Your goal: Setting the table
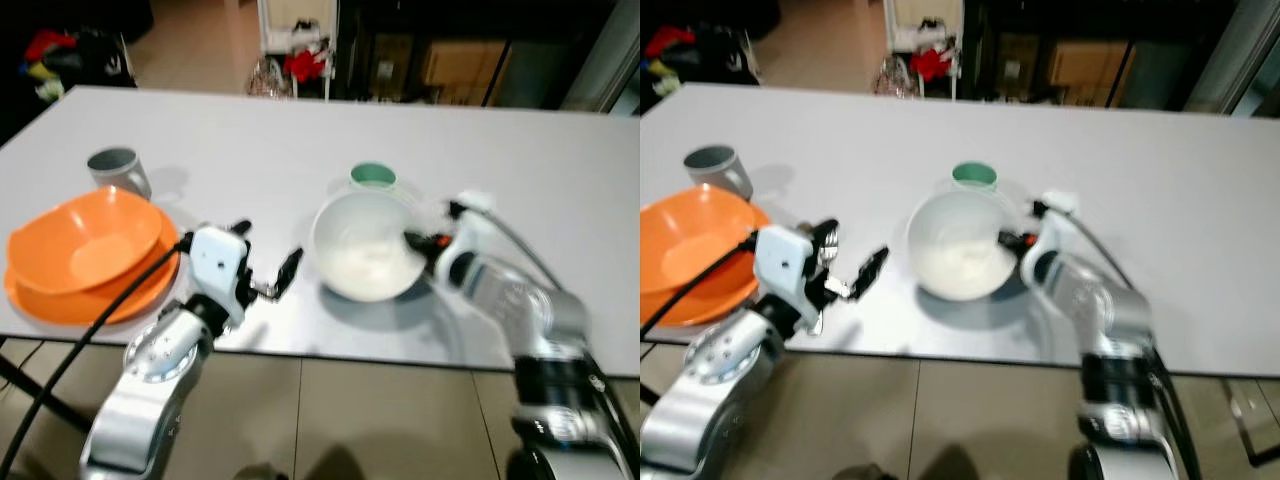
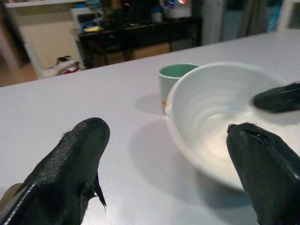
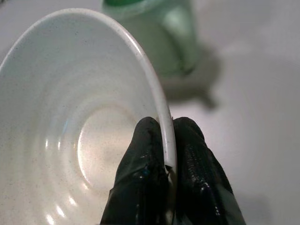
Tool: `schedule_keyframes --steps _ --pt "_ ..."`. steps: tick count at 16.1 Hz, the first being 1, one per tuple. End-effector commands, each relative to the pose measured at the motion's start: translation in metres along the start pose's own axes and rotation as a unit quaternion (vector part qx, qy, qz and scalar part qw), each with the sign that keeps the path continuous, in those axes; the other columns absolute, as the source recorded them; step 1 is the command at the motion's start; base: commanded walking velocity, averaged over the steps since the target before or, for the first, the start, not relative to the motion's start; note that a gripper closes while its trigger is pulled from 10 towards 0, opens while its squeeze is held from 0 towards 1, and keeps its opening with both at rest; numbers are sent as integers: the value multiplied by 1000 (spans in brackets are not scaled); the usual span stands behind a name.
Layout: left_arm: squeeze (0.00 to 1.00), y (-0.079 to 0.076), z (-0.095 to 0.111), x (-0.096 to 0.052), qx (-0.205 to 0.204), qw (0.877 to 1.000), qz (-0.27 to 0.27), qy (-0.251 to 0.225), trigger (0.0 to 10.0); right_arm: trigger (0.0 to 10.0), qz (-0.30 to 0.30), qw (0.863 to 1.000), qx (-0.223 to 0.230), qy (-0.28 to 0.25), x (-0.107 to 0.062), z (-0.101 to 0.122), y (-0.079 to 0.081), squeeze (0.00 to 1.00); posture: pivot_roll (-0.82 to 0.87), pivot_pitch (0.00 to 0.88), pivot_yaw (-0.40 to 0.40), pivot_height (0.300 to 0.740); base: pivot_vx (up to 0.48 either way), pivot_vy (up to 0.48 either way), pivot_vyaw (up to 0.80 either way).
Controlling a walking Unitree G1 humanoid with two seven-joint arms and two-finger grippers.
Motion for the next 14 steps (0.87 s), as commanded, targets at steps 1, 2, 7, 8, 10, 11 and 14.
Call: schedule_keyframes --steps 1,2,7,8,10,11,14 --pt "0 -7 7 -3 -8 1000 -27 -5 10000 10000 29 999 4 11 3 7 18 0 99 0 -7 740 0 0 0" --pt "0 -12 8 -7 -17 998 -57 -1 10000 10000 42 998 25 33 7 5 24 0 104 0 -5 740 0 0 0" --pt "0 -34 -2 -23 -20 986 -159 43 10000 10000 4 995 69 69 25 2 14 0 112 0 -3 740 0 0 0" --pt "0 -33 -1 -23 -22 986 -158 45 10000 10000 -5 995 68 77 27 0 11 0 113 0 -1 740 0 0 0" --pt "0 -33 -1 -24 -23 985 -161 49 10000 10000 -17 993 75 95 27 -4 7 0 114 0 -2 740 0 0 0" --pt "0 -33 -2 -24 -23 985 -164 52 10000 10000 -23 991 84 101 27 -6 3 153 112 0 1 740 0 0 0" --pt "0 -33 -1 -23 -22 985 -164 51 10000 10000 -38 990 102 91 26 -3 -6 1000 110 0 3 740 0 0 0"
Point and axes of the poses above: a point about 5 cm out from each wrist's last joint towards the gripper, its own x axis pointing out of the wrist towards the gripper, its own z axis along the axis of the wrist's last joint, y = z × x, the point moved 6 cm from there along x, pointing out of the wrist towards the gripper, and after that the axes turned 9 degrees about x, right-handed, at the moved point
